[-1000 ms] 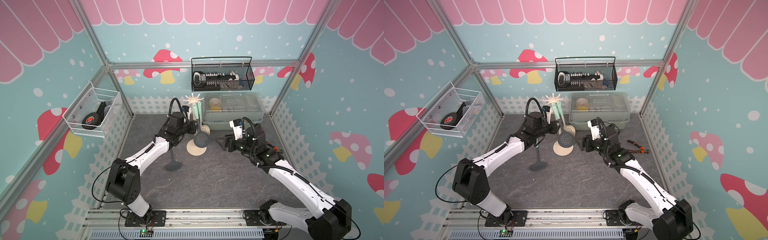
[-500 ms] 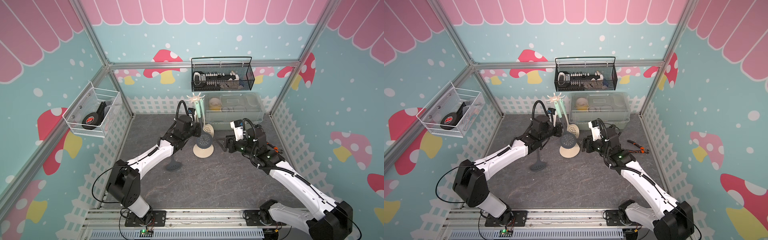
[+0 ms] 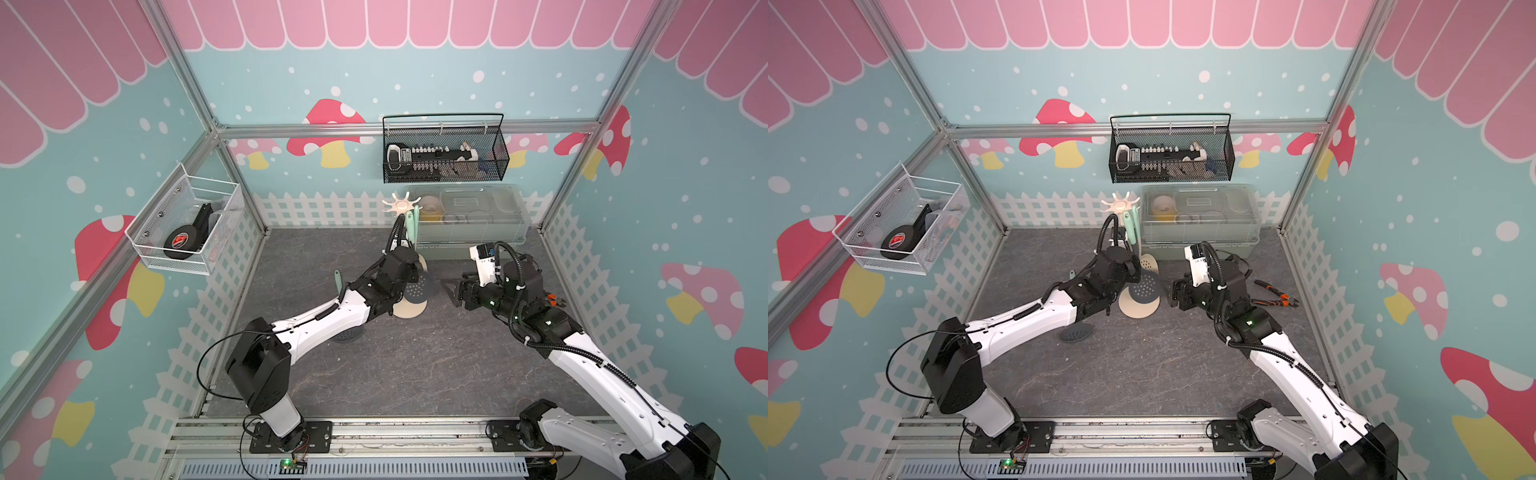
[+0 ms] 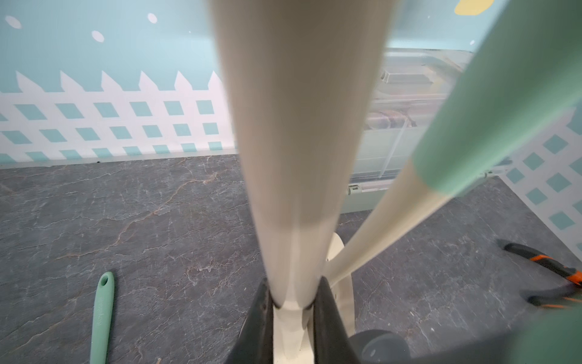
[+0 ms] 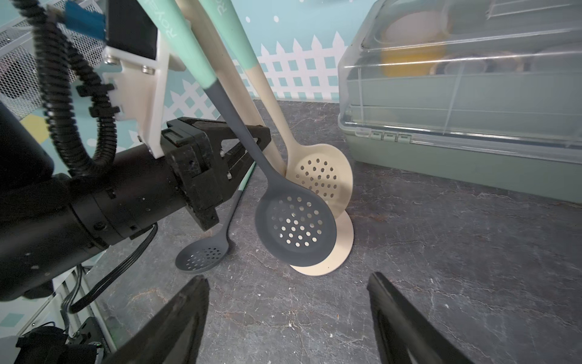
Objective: Hang the skimmer on the kitchen utensil rack
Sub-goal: Adjust the rack at the center of the board.
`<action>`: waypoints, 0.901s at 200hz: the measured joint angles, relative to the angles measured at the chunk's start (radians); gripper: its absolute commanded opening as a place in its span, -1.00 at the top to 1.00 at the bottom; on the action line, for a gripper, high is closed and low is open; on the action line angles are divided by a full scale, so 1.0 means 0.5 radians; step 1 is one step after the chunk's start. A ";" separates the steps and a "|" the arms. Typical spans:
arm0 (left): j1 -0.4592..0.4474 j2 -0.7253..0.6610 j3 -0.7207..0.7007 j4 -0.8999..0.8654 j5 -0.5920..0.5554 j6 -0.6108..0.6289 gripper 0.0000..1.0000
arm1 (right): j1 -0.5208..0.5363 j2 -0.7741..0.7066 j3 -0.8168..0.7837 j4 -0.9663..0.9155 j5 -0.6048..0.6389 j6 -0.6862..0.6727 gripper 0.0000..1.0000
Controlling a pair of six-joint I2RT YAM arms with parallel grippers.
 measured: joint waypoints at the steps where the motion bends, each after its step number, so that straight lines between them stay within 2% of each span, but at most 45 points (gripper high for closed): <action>1: -0.005 0.005 0.006 -0.002 -0.014 0.000 1.00 | 0.000 -0.001 0.000 0.000 0.002 -0.001 -0.61; 33: -0.101 0.156 0.137 -0.017 -0.313 -0.025 1.00 | -0.002 -0.047 0.000 -0.072 0.064 -0.037 -0.61; 69: -0.125 0.288 0.293 -0.053 -0.459 -0.058 1.00 | -0.002 -0.079 -0.001 -0.114 0.101 -0.072 -0.61; 117: -0.125 0.314 0.336 -0.098 -0.477 -0.066 0.65 | -0.003 -0.087 -0.001 -0.133 0.101 -0.111 -0.63; 137: -0.125 0.314 0.340 -0.104 -0.466 -0.053 0.36 | -0.003 -0.088 -0.001 -0.133 0.101 -0.125 -0.65; 180: -0.125 0.297 0.330 -0.097 -0.446 -0.024 -0.11 | -0.007 -0.088 -0.001 -0.134 0.098 -0.155 -0.72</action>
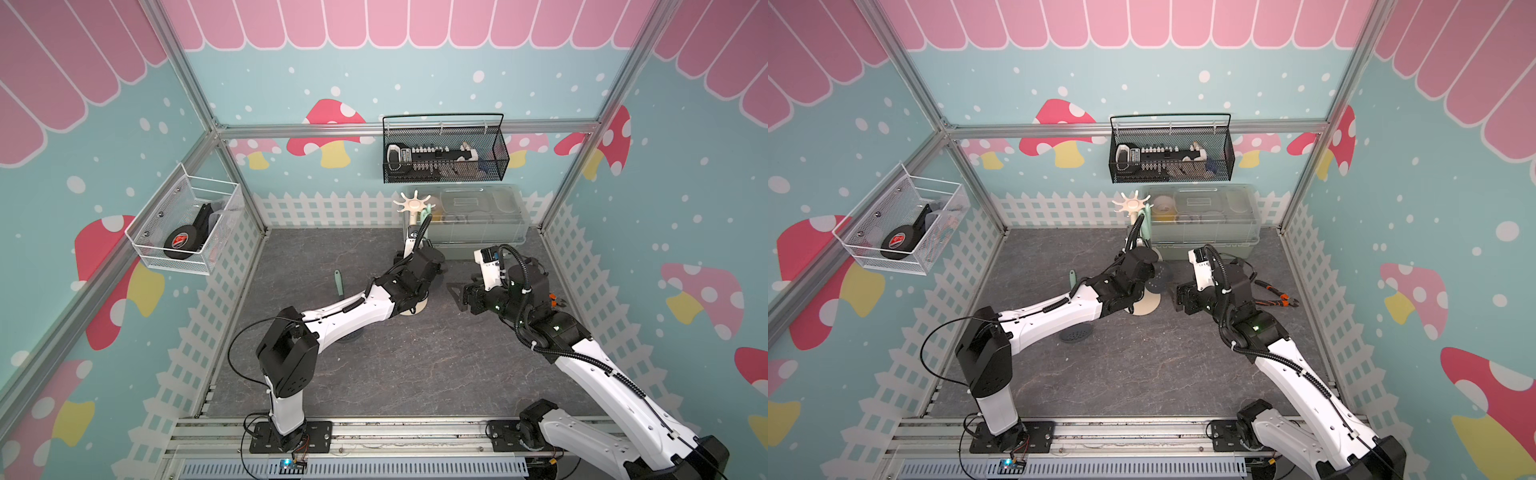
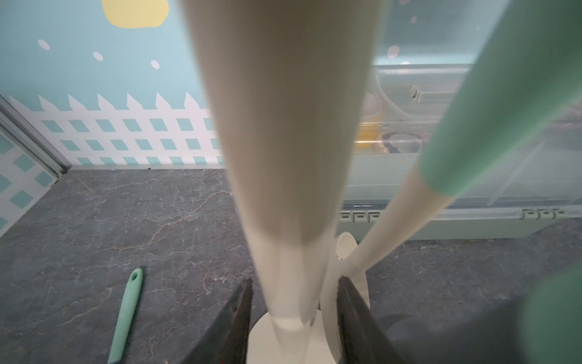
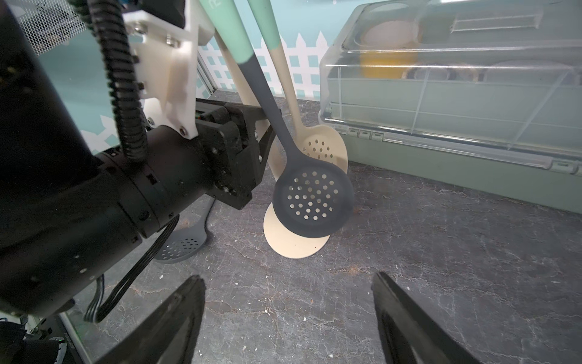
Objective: Hang the skimmer on the kitchen utensil rack
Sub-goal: Adjust the rack at the center of the board.
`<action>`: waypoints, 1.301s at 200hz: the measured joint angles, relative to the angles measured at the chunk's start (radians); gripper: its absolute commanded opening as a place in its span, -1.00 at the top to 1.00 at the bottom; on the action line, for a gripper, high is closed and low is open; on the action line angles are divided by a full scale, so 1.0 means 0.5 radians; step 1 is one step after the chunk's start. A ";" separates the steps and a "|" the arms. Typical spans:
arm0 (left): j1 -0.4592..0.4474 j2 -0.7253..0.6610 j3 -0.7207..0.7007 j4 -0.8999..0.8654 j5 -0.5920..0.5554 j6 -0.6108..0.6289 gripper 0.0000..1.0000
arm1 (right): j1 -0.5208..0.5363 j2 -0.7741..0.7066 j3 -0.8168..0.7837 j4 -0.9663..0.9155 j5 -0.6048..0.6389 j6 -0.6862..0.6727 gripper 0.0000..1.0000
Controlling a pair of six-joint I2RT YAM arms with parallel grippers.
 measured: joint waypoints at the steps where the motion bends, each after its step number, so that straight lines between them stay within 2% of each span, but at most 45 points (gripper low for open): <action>1: 0.000 -0.001 -0.001 0.000 0.001 -0.004 -0.13 | 0.000 0.000 0.000 0.000 0.001 -0.001 -0.72; 46: 0.002 -0.137 -0.122 -0.011 -0.011 0.010 -0.48 | -0.009 0.000 0.000 0.000 -0.005 -0.011 -0.83; 114: 0.003 -0.298 -0.343 -0.137 -0.094 -0.030 -0.81 | -0.009 0.034 0.006 0.000 -0.019 -0.024 -0.86; 164: 0.004 -0.549 -0.623 -0.321 -0.146 -0.150 -0.98 | -0.009 0.072 0.014 0.000 -0.021 -0.024 -0.86; 191: 0.010 -0.788 -0.801 -0.507 -0.137 -0.300 -0.98 | -0.009 0.077 0.014 0.001 -0.031 -0.023 -0.86; 214: 0.082 -0.989 -0.952 -0.678 -0.005 -0.475 -0.98 | -0.009 0.089 0.014 0.007 -0.052 -0.020 -0.86; 260: 0.402 -1.287 -1.347 -0.868 0.475 -0.799 -0.98 | -0.009 0.169 0.014 0.038 -0.095 0.022 -0.86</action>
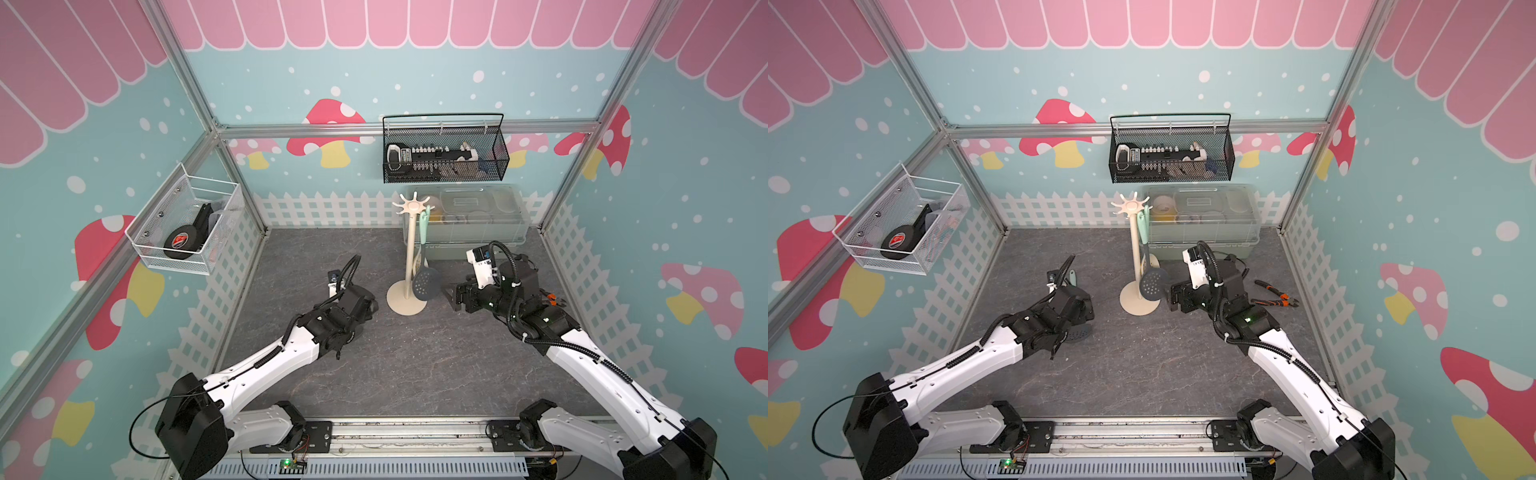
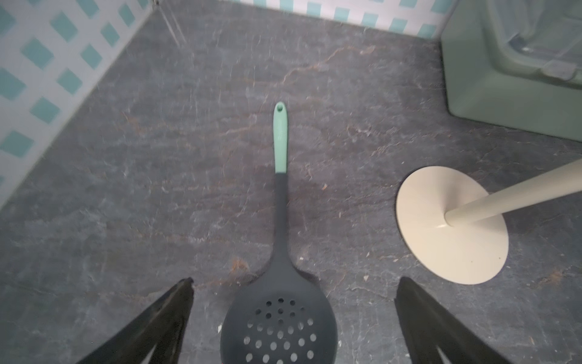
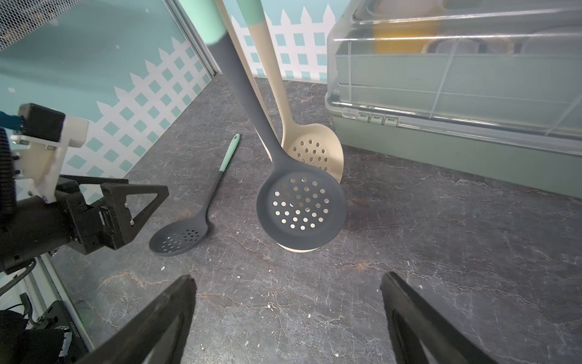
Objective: Hang the skimmer on the kitchen utensil rack
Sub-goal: Pick up the skimmer from the center of the board.
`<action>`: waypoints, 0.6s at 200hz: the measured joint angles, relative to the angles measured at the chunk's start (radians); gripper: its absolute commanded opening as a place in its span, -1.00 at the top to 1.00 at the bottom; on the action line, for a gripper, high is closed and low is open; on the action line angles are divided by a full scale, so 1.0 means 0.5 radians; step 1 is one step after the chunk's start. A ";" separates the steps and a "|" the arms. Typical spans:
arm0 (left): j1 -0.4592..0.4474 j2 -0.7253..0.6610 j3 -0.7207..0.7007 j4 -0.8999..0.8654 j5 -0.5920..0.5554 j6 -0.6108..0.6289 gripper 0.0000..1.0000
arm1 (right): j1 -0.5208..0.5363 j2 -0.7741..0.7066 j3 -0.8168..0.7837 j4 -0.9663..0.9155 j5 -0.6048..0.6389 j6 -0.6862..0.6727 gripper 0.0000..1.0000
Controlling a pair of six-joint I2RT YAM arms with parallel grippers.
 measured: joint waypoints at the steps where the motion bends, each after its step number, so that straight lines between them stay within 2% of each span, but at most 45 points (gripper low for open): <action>1: 0.005 -0.003 -0.005 -0.001 0.008 -0.005 -0.98 | 0.000 0.002 0.000 0.001 -0.002 0.002 -0.86; 66: 0.323 -0.179 -0.431 0.051 0.665 -0.326 -0.96 | 0.000 0.022 -0.001 0.085 -0.049 0.057 -0.84; 100: 0.391 -0.181 -0.600 0.160 0.862 -0.437 -0.92 | 0.000 0.022 -0.013 0.098 -0.053 0.070 -0.81; 120: 0.423 -0.181 -0.672 0.246 0.924 -0.485 -0.81 | 0.000 0.022 -0.026 0.100 -0.053 0.075 -0.78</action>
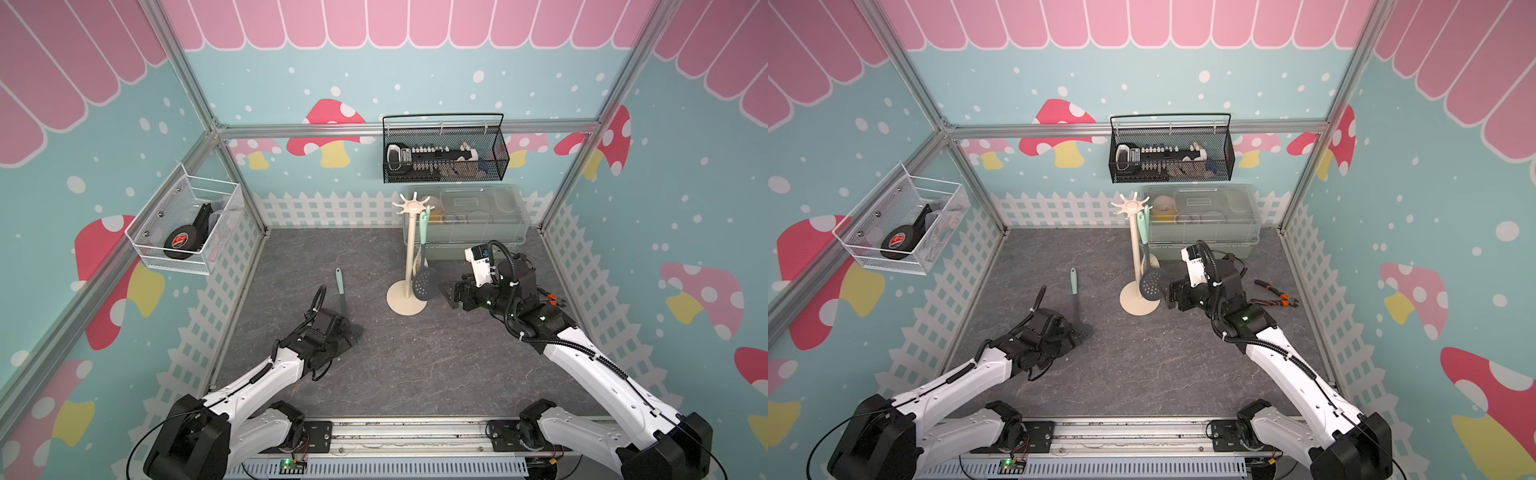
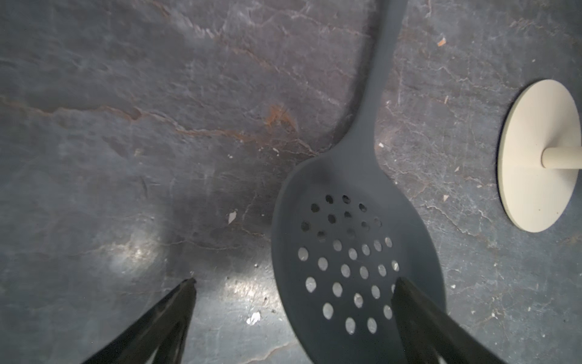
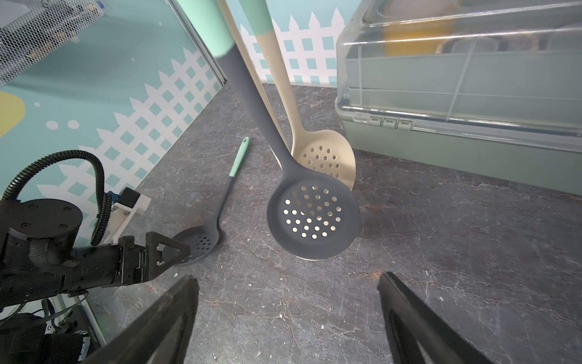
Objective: Hang the skimmer on the kitchen utensil rack
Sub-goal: Pick up the skimmer from the center of the board.
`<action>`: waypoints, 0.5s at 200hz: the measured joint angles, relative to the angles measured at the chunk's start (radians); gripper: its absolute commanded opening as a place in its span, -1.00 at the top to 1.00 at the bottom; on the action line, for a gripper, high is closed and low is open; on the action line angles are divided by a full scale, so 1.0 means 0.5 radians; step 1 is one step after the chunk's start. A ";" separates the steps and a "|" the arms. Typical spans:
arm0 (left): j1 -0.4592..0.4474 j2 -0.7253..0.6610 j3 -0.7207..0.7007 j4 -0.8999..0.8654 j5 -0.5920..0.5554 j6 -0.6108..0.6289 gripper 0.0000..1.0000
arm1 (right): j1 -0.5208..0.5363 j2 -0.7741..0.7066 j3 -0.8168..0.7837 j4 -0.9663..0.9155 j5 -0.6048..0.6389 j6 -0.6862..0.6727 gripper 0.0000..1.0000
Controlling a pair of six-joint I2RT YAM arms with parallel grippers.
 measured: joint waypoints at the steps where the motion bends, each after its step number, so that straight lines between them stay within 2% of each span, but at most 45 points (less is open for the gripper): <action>1: 0.002 0.000 -0.003 0.002 0.001 -0.005 -0.81 | 0.000 0.000 -0.001 0.000 0.000 0.000 -0.78; 51: 0.054 0.000 -0.076 0.146 0.042 -0.083 -0.34 | 0.000 -0.008 -0.013 0.007 -0.003 0.004 -0.76; 75: 0.114 0.000 -0.085 0.207 0.027 -0.108 0.05 | 0.000 -0.016 -0.013 0.012 -0.005 0.008 -0.75; 100: 0.141 0.000 -0.093 0.263 0.016 -0.106 0.62 | 0.000 -0.019 -0.014 0.013 -0.005 0.010 -0.75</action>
